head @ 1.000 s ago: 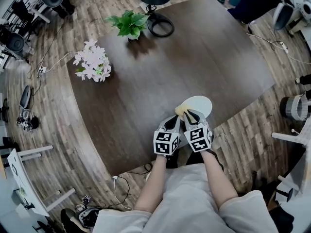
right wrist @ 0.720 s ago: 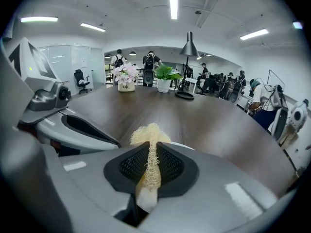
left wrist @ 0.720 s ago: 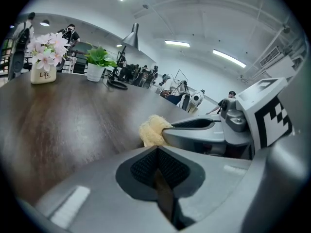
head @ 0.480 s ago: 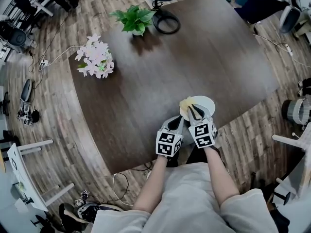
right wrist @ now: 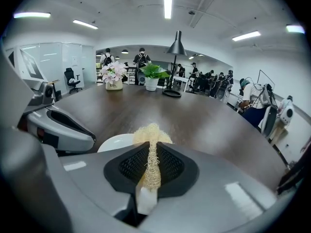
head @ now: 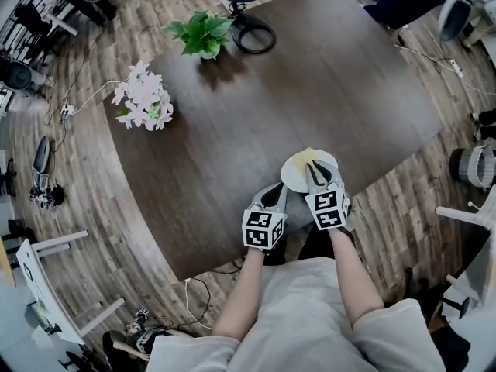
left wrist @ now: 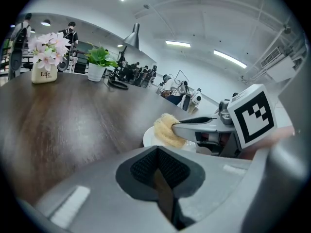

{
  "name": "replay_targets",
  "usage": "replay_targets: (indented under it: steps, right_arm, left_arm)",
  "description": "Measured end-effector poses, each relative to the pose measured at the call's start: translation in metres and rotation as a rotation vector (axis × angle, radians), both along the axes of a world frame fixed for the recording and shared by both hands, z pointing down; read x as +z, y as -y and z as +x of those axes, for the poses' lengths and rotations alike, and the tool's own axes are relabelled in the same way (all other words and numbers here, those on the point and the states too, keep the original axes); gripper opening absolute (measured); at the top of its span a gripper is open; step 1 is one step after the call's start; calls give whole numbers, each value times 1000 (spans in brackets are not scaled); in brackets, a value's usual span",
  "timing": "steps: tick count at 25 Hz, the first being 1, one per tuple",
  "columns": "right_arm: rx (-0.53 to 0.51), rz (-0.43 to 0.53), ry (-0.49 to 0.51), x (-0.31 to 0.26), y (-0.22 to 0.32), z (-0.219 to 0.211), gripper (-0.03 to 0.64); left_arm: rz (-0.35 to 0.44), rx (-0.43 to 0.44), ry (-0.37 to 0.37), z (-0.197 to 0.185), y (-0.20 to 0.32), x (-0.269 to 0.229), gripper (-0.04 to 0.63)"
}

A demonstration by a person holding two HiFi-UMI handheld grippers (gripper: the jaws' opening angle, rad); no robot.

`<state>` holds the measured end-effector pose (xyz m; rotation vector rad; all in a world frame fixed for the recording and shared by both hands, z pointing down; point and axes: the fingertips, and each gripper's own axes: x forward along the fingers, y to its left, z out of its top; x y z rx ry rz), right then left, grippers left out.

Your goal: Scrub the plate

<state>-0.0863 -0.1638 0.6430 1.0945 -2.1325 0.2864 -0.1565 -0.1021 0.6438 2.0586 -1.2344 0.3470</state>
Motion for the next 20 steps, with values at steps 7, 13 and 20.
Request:
replay_targets:
  steps: [7, 13, 20]
  right_arm:
    - [52, -9, -32, 2, 4, 24, 61]
    - [90, 12, -46, -8, 11, 44, 61]
    - [122, 14, -51, -10, 5, 64, 61]
  left_arm:
    - [2, 7, 9, 0, -1, 1, 0]
    - [6, 12, 14, 1, -2, 1, 0]
    - [14, 19, 13, 1, -1, 0, 0]
